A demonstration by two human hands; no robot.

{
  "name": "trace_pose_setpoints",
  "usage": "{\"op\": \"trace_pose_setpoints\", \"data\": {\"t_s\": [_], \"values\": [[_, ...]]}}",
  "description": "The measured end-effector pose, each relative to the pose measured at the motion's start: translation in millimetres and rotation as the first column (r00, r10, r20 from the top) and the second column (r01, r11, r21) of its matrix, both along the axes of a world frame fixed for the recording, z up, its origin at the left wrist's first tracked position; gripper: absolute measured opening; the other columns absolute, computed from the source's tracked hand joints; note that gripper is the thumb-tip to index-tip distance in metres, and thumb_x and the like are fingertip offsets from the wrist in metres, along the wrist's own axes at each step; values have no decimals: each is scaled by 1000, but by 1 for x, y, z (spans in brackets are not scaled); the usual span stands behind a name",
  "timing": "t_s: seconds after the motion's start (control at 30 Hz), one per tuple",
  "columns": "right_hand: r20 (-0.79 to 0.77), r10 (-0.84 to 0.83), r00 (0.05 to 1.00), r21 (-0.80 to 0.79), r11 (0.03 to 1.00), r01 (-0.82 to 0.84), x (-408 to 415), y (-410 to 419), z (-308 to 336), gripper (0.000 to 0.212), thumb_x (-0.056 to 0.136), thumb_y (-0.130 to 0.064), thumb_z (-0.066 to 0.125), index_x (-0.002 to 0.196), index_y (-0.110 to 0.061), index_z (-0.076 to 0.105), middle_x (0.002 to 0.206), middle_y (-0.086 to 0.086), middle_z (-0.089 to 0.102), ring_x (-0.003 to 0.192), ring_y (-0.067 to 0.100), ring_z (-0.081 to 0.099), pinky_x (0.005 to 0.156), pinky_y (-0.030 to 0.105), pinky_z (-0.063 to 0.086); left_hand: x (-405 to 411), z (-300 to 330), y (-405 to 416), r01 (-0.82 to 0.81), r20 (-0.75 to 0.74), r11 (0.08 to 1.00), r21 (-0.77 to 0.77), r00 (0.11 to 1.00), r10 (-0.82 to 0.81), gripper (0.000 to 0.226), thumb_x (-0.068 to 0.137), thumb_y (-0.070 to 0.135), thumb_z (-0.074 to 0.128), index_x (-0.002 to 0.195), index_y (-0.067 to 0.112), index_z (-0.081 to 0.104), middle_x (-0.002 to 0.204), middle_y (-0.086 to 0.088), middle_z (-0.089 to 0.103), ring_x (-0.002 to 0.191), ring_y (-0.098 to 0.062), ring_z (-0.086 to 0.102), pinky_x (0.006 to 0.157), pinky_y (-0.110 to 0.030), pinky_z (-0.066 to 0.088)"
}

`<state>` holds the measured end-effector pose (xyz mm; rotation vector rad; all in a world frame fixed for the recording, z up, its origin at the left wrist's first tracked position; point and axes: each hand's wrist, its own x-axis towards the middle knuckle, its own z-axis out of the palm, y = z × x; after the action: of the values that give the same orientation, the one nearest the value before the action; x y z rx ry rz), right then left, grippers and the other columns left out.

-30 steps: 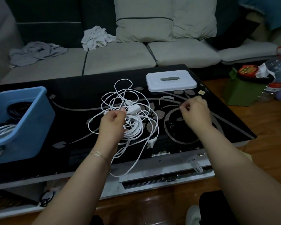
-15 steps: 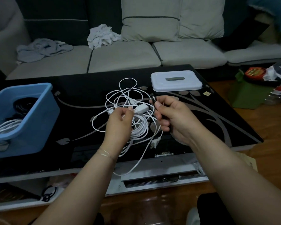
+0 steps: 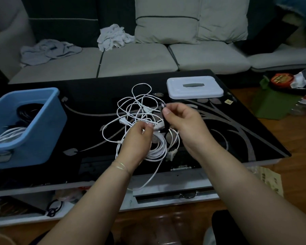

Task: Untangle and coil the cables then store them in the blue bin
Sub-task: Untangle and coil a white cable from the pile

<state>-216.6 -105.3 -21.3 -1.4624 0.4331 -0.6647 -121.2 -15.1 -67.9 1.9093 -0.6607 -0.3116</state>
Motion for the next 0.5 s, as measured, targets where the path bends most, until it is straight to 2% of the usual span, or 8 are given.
{"op": "trace_pose_setpoints", "data": {"t_s": [0.1,0.17,0.2,0.27,0.33,0.4,0.5], "values": [[-46,-165,985,-316,938,142,-4,-10,1,36,94,-4,54,108,-37,50,71,0,61,66,0,57,72,14,45,0,-4,3,67,-21,996,61,998,-66,19,95,31,54,77,25,51,57,7,47,49,-12,39,55,-29,31],[-107,-190,976,-357,924,140,-6,-11,0,37,96,-3,45,100,-38,56,75,1,59,56,4,50,59,19,43,-3,-4,5,103,-30,992,76,994,-101,15,95,30,54,82,25,51,55,8,43,46,-11,35,48,-27,25],[-132,-153,979,-277,954,111,-6,-10,0,39,97,-1,40,95,-34,60,76,1,58,52,6,48,53,21,41,-4,-4,5,111,-31,991,69,994,-109,13,95,29,54,84,23,52,55,8,42,45,-10,34,47,-27,24],[-116,30,993,82,996,-21,-8,-5,5,41,97,7,32,95,-19,64,76,4,56,48,6,52,46,20,44,-7,-3,6,109,-17,992,58,994,-108,10,95,25,56,87,18,55,53,9,41,44,-8,33,46,-26,23],[55,215,975,449,867,-217,-9,2,10,35,95,13,33,105,-5,61,75,8,60,58,10,64,53,18,52,-9,-3,5,103,-20,995,19,995,-102,6,94,21,56,91,16,58,56,9,44,47,-7,36,46,-25,26],[146,255,956,561,775,-292,-9,10,10,27,92,13,42,106,0,60,74,9,64,66,14,69,58,18,56,-12,-1,5,79,-33,997,-26,996,-80,6,94,18,54,89,21,57,64,4,55,54,-10,49,50,-27,39],[87,206,975,567,794,-219,-3,27,2,12,90,5,55,97,-2,61,70,5,70,59,10,69,51,16,54,-15,1,5,53,-55,996,-66,997,-57,9,93,24,50,94,19,58,82,-5,67,76,-21,65,67,-33,53]]}}
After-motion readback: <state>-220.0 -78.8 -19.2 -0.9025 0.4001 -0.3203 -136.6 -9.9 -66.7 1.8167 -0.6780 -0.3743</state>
